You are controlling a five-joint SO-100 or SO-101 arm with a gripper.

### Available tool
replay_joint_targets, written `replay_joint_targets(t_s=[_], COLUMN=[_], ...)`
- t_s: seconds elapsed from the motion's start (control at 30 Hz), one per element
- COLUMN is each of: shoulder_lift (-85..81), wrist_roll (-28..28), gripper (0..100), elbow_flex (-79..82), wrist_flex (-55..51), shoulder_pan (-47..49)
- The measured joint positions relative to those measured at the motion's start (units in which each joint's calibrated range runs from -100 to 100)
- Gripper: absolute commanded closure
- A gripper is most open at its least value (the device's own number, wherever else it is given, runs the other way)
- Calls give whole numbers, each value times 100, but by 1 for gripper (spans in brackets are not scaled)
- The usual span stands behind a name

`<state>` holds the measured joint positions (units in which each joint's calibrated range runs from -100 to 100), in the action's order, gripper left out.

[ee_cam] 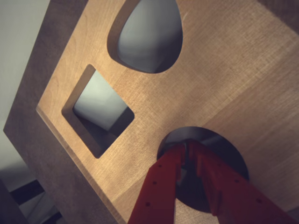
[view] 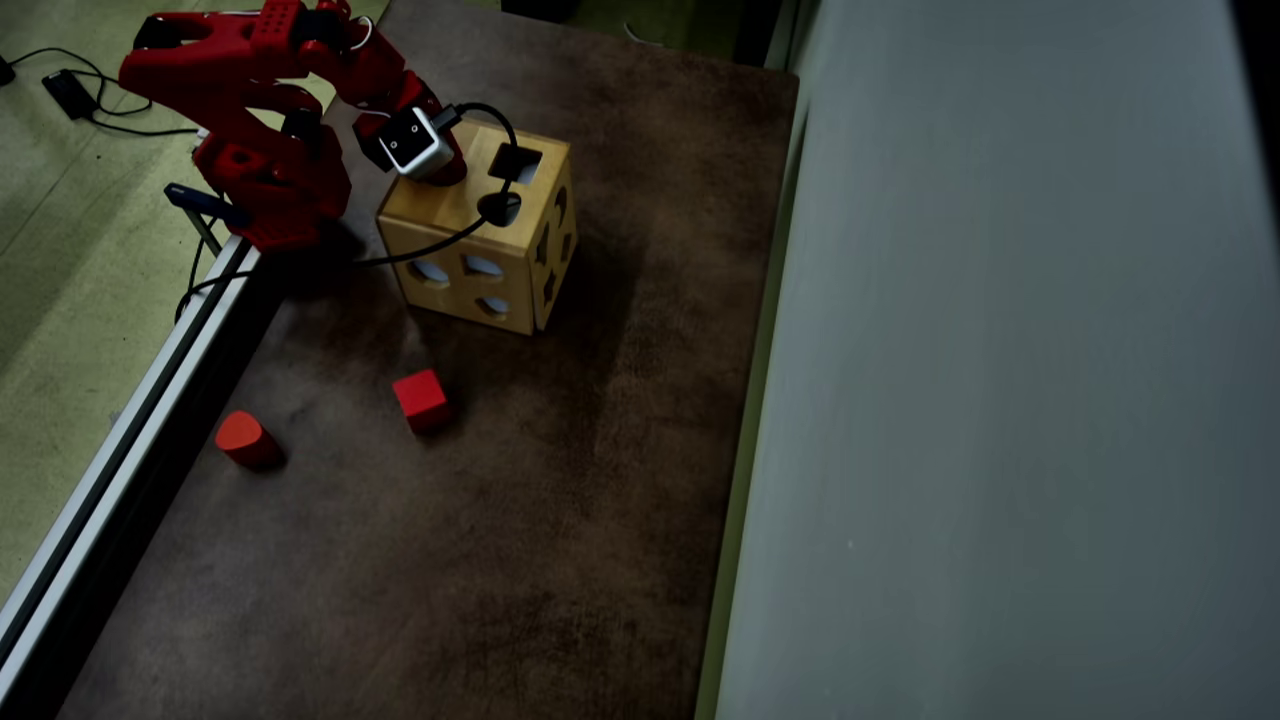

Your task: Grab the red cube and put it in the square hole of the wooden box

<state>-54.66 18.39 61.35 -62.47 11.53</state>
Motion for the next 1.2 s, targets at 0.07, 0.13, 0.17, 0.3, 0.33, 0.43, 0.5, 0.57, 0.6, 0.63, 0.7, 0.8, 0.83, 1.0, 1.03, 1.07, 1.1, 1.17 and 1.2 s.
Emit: replay_joint_targets(t_s=[0.07,0.13,0.17,0.3,0.33,0.43,0.5,0.57,0.6,0.63,0.7,0.8,0.83,1.0,1.03,1.07,1.1,1.17,1.2], shoulder_lift=[-51,-483,-1000,-3703,-3983,-4093,-4102,-4102,-4102,-4102,-4102,-4102,-4102,-4102,-4102,-4102,-4102,-4102,-4102], wrist_roll=[-10,-352,-659,-1665,-1734,-1812,-1822,-1822,-1822,-1822,-1822,-1822,-1822,-1822,-1822,-1822,-1822,-1822,-1822], gripper=[98,98,98,98,98,98,98,98,98,98,98,98,98,98,98,98,98,98,98], elbow_flex=[0,-497,-993,-4163,-4506,-4695,-4777,-4795,-4795,-4795,-4795,-4795,-4795,-4795,-4795,-4795,-4795,-4795,-4795], wrist_flex=[-16,-613,-1170,-3228,-3341,-3454,-3479,-3487,-3487,-3487,-3487,-3487,-3487,-3487,-3487,-3487,-3487,-3487,-3487], shoulder_pan=[-22,-50,7,-101,-93,-22,-29,-29,-29,-29,-29,-29,-29,-29,-29,-29,-29,-29,-29])
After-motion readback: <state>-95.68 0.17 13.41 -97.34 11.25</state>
